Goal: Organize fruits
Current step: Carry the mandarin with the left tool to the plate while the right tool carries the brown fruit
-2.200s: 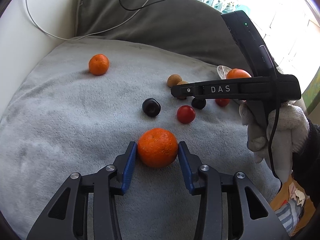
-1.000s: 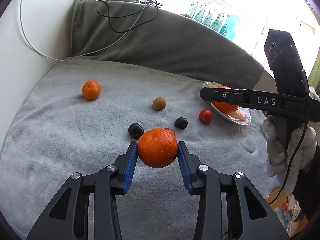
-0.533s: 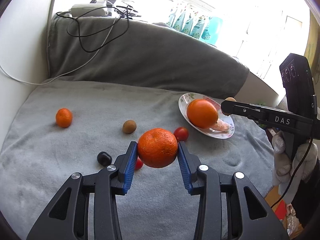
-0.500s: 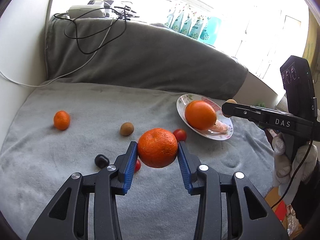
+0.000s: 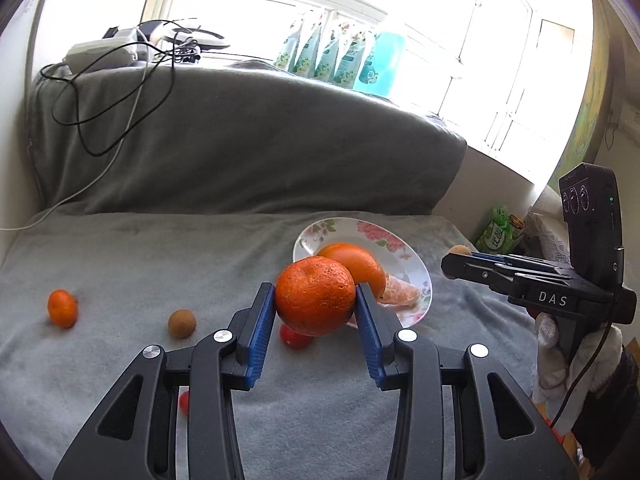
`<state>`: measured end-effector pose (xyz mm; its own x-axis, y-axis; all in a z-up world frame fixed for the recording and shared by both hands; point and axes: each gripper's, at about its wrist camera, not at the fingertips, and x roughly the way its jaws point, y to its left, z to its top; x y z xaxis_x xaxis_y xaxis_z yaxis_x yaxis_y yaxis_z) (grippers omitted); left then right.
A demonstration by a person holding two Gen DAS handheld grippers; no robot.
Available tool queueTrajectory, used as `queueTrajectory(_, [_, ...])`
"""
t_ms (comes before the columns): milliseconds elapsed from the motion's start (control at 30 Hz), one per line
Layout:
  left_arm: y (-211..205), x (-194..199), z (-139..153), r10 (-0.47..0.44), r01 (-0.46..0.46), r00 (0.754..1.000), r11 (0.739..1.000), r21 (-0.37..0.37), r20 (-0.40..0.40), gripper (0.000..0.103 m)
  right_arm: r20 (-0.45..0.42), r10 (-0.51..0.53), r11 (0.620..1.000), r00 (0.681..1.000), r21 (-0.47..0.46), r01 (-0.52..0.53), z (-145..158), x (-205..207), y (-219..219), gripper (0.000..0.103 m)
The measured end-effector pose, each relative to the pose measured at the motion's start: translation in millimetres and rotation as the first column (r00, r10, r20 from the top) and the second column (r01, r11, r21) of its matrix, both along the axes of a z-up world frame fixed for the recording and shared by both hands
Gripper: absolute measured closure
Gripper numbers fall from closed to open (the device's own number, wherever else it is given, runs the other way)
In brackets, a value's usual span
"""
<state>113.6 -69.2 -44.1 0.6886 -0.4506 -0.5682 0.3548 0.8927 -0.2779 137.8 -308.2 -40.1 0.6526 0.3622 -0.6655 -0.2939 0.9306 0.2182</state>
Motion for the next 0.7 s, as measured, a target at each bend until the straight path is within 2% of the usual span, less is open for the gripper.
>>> queueTrajectory(433, [-44, 40, -1, -0.071, 0.071, 0.997, 0.997, 0.007, -0.012, 0.064, -0.041, -0.040, 0.999, 0.998, 0.014, 0.041, -18, 20, -26, 0.074])
queueTrajectory(700, [-73, 63, -2, -0.118, 0.118, 0.993, 0.992, 0.040, -0.020, 0.064, -0.067, -0.041, 0.999, 0.997, 0.016, 0.042, -30, 32, -30, 0.074])
